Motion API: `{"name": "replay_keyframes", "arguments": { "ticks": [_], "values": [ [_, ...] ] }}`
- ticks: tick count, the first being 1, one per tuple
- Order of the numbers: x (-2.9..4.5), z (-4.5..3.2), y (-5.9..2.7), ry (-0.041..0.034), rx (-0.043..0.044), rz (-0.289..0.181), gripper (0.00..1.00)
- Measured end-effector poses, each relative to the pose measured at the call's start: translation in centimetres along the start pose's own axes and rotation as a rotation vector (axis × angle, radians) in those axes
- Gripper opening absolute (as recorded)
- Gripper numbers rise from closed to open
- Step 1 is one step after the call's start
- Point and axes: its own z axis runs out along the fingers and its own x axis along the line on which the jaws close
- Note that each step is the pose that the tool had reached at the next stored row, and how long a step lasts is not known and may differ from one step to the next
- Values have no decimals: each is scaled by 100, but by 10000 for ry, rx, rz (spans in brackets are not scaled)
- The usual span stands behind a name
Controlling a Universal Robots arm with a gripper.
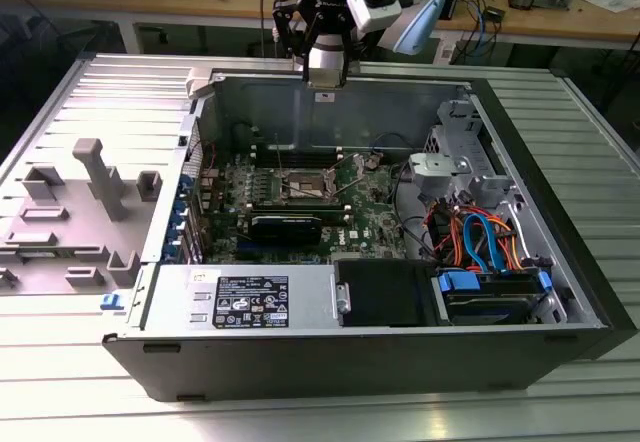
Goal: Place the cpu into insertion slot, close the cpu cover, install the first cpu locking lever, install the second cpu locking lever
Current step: 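Place the cpu into insertion slot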
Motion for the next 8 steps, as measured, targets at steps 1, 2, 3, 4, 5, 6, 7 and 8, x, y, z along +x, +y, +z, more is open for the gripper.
{"name": "replay_keyframes", "arguments": {
  "ticks": [1, 2, 3, 4, 5, 6, 7, 8],
  "values": [
    [0, 0, 0, -1, -1, 11, 55],
    [0, 0, 0, -2, -1, 22, 55],
    [0, 0, 0, -4, -1, 41, 55],
    [0, 0, 0, -6, -2, 70, 55],
    [0, 0, 0, -8, -2, 86, 55],
    [0, 0, 0, -9, -2, 95, 55],
    [0, 0, 0, -10, -2, 106, 55],
    [0, 0, 0, -11, -3, 119, 55]
  ]
}}
